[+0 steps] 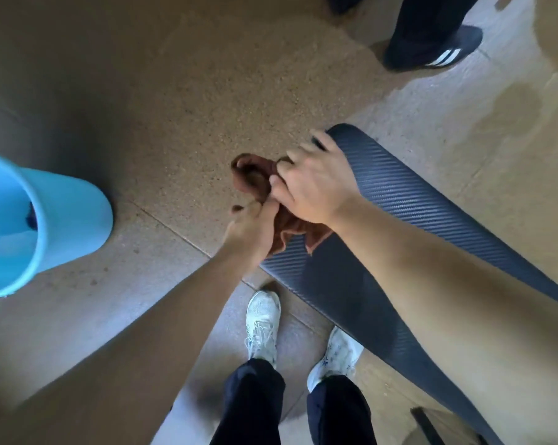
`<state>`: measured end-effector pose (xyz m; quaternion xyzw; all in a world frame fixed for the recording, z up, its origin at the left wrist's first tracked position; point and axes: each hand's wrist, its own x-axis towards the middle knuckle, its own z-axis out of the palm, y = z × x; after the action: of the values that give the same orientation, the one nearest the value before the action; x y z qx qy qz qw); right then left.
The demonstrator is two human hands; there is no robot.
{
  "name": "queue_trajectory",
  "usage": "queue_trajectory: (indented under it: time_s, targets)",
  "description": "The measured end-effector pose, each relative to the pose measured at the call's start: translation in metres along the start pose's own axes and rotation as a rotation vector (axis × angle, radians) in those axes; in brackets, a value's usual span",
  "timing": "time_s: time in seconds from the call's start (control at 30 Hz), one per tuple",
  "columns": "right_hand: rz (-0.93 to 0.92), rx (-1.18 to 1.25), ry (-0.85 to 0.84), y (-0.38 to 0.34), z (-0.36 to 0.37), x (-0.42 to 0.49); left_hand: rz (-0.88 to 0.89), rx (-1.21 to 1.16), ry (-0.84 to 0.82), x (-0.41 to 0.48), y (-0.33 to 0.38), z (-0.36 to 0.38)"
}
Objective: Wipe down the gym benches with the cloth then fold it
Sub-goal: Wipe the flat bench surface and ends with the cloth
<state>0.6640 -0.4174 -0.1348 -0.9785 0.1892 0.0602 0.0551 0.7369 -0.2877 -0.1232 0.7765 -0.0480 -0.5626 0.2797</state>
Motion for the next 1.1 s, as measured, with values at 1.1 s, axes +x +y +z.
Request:
queue_trajectory:
  time_s: [1.1]
  targets:
    - [0.746,0.379,0.033,0.112,0.007,-0.154,0.963,1.499,0.139,0.021,0.121,0.158]
